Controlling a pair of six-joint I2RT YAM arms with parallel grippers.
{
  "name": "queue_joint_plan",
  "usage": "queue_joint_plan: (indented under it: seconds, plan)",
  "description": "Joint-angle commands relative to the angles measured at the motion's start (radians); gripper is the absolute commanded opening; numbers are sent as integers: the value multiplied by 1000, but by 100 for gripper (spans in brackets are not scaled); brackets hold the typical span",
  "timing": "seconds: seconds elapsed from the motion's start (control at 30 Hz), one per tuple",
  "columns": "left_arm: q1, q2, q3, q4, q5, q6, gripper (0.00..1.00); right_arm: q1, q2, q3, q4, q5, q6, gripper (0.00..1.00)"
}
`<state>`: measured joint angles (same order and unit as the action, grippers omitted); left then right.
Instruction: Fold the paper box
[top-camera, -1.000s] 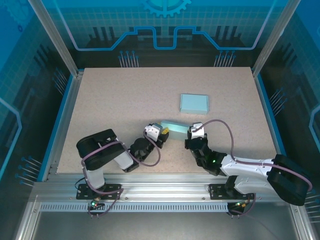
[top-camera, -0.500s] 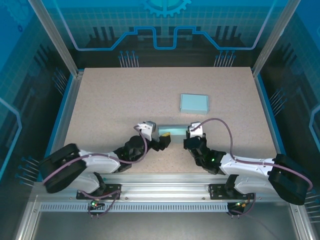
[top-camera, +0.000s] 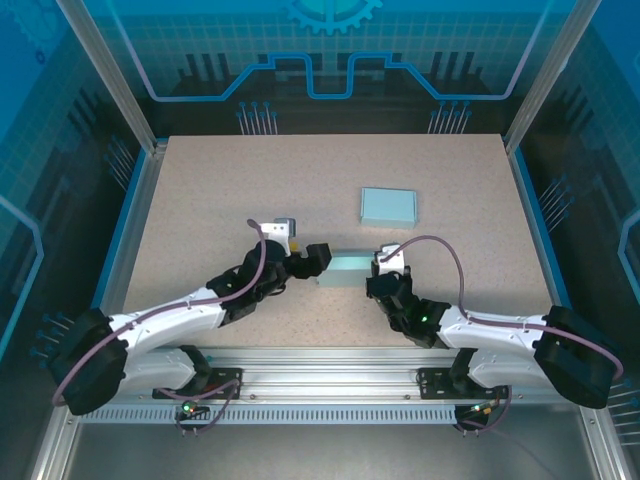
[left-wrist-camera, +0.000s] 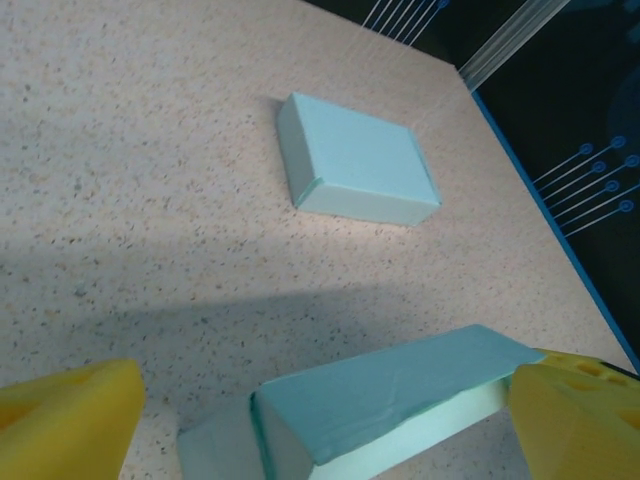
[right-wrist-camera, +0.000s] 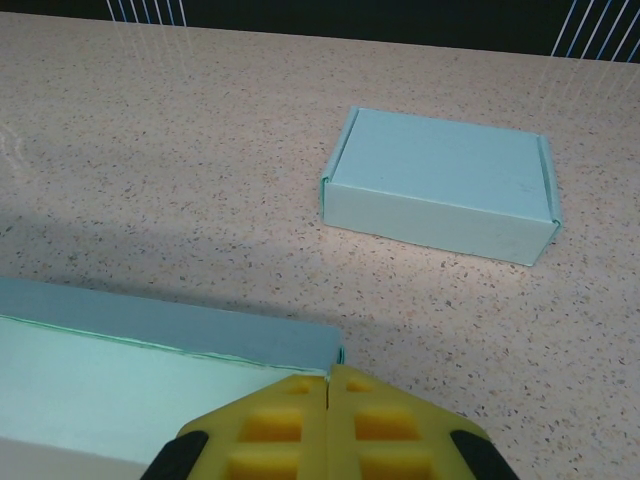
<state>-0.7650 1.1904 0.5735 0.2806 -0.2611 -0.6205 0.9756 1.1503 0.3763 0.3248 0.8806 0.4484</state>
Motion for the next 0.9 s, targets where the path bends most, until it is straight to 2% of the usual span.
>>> queue_joint_plan:
  seconds: [0.0, 0.17, 0.5, 0.67, 0.87]
  plan:
    - [12, 50, 27, -31, 66, -42, 93, 18, -11, -5, -49, -14, 18, 0]
    - [14, 123, 25, 2, 114, -62, 85, 20, -28, -6, -49, -13, 21, 0]
    - [15, 242, -48, 105, 124, -115, 70, 28, -20, -7, -87, -15, 33, 0]
    - [14, 288, -122, 214, 147, -152, 62, 29, -18, 2, -102, -15, 38, 0]
    - [15, 359, -157, 298, 157, -169, 58, 41, -37, 19, -139, -21, 47, 1]
